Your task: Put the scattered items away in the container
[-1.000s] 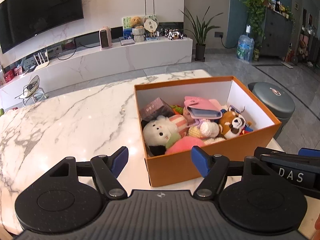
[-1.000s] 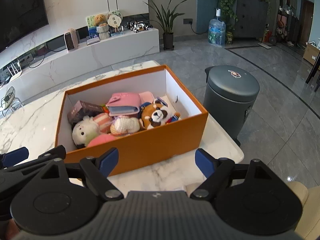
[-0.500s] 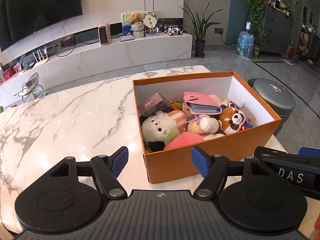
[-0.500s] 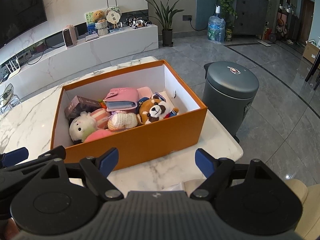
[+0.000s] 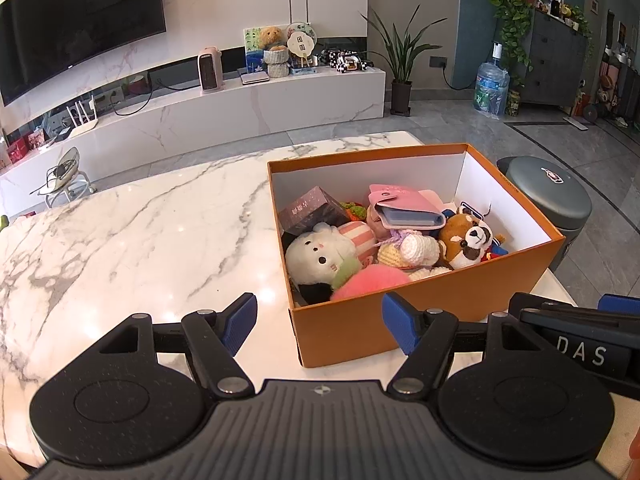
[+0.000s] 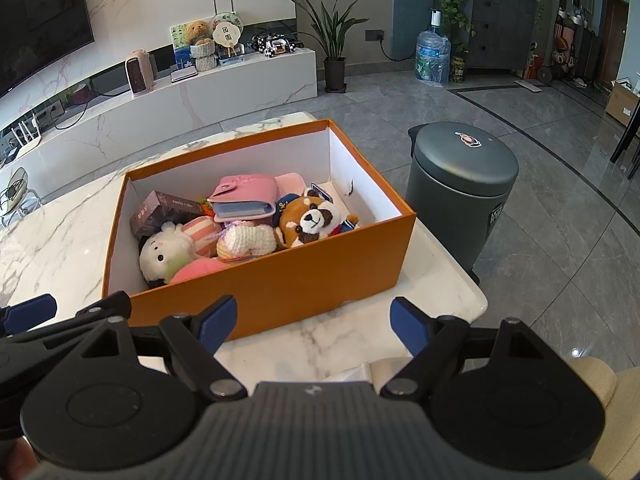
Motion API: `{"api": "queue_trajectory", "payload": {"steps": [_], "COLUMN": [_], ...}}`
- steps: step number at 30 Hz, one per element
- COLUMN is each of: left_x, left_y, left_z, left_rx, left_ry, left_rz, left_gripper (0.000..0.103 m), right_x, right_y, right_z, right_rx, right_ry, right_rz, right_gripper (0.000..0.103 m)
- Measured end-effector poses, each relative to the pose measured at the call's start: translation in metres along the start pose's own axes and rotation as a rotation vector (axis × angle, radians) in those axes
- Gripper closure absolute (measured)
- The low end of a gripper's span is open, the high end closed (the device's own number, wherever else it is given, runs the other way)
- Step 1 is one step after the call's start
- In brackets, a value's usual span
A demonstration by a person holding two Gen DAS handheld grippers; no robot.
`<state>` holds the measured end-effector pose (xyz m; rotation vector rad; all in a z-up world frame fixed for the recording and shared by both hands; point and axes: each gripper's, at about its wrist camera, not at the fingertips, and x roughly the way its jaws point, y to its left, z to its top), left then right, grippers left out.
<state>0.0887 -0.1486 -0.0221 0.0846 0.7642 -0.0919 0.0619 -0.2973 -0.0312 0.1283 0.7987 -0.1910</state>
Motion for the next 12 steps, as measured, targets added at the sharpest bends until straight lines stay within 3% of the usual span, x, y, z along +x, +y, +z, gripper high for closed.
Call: {"api": "queue_trajectory", "payload": {"steps": [12], "left_x": [-0.004], "left_y": [0.0005], "left_z": [0.0006], "left_rx": [0.003], "left_ry": [-0.017], "left_rz": [0.008], "left_gripper": [0.024], "right_x": [-0.0025], "right_y": [0.0026], "right_z": [0.0011], "right_rx": [-0.005], "right_ry": [-0.006], "right_rz": [0.005], "right_gripper": [0.018]}}
